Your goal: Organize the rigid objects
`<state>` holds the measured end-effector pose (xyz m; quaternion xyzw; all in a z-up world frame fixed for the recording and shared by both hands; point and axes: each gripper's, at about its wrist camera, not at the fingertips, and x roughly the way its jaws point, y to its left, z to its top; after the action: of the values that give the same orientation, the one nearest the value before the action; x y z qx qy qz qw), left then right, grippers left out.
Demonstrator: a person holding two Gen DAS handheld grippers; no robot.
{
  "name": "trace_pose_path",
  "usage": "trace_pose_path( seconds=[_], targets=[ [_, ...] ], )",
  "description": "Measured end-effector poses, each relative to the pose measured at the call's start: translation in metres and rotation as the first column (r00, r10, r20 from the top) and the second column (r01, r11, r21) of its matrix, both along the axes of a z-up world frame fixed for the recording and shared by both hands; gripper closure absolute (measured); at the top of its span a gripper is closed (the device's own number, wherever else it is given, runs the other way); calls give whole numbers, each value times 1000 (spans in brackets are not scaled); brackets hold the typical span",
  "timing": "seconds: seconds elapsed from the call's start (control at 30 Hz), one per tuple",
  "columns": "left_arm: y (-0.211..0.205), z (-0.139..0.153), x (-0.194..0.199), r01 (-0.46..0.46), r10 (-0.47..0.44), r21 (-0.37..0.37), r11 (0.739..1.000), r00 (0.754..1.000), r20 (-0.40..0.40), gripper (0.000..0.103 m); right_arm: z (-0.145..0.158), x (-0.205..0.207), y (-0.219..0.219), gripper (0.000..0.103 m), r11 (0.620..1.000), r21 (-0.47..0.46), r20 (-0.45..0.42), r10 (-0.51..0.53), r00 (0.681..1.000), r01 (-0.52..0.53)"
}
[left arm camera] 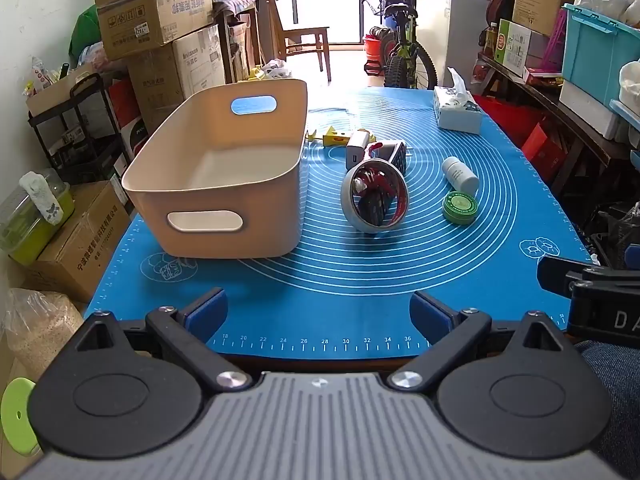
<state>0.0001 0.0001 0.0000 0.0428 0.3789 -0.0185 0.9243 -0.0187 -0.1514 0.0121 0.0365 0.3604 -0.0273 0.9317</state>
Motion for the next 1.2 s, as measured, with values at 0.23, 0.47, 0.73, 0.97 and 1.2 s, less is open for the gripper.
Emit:
trace_pose_path(
  seconds=[0.23, 0.47, 0.73, 0.97, 1.2],
  targets=[
    [0, 0, 0, 0, 0, 0, 1000, 1000, 0, 6, 0, 0, 0, 5, 1000, -1, -1, 0, 1000, 0],
    [0, 0, 0, 0, 0, -1, 1000, 1000, -2, 6, -1, 1, 0, 5, 1000, -1, -1, 0, 1000, 0],
    [0, 0, 0, -1, 1, -3, 1000, 1000, -4, 6, -1, 1, 0, 5, 1000, -2, -2, 0, 1000, 0],
    [0, 0, 0, -1, 1, -4, 1000, 1000, -5, 6, -1, 1, 1, 5, 1000, -2, -2, 0, 1000, 0],
    [3, -5, 1, 0, 0, -8, 1000, 1000, -4, 6, -1, 1, 1, 5, 1000, -3, -2, 0, 1000, 0]
  ],
)
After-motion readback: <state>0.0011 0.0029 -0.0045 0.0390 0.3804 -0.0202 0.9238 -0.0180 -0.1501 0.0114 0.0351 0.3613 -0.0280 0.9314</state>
